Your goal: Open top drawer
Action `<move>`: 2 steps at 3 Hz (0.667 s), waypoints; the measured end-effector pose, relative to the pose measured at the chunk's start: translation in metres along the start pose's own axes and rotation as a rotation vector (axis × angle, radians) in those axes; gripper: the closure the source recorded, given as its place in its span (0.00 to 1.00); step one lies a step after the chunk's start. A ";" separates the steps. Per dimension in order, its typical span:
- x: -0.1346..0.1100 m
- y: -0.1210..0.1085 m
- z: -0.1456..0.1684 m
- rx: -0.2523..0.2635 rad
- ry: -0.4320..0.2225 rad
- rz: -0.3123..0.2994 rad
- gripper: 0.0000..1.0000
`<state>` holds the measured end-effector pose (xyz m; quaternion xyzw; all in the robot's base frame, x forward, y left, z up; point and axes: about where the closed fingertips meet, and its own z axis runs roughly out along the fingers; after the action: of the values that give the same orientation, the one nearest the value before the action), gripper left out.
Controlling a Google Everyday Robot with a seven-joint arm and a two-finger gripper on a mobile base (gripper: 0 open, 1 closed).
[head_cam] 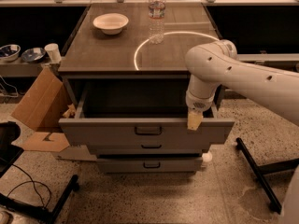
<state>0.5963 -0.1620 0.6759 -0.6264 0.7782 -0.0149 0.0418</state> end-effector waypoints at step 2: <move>0.025 0.040 -0.004 -0.040 0.013 0.068 1.00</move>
Offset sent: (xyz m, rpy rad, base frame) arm -0.4666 -0.1226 0.0171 0.0040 0.5256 -0.4892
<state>0.5517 -0.1779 0.6756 -0.6001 0.7995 -0.0017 0.0247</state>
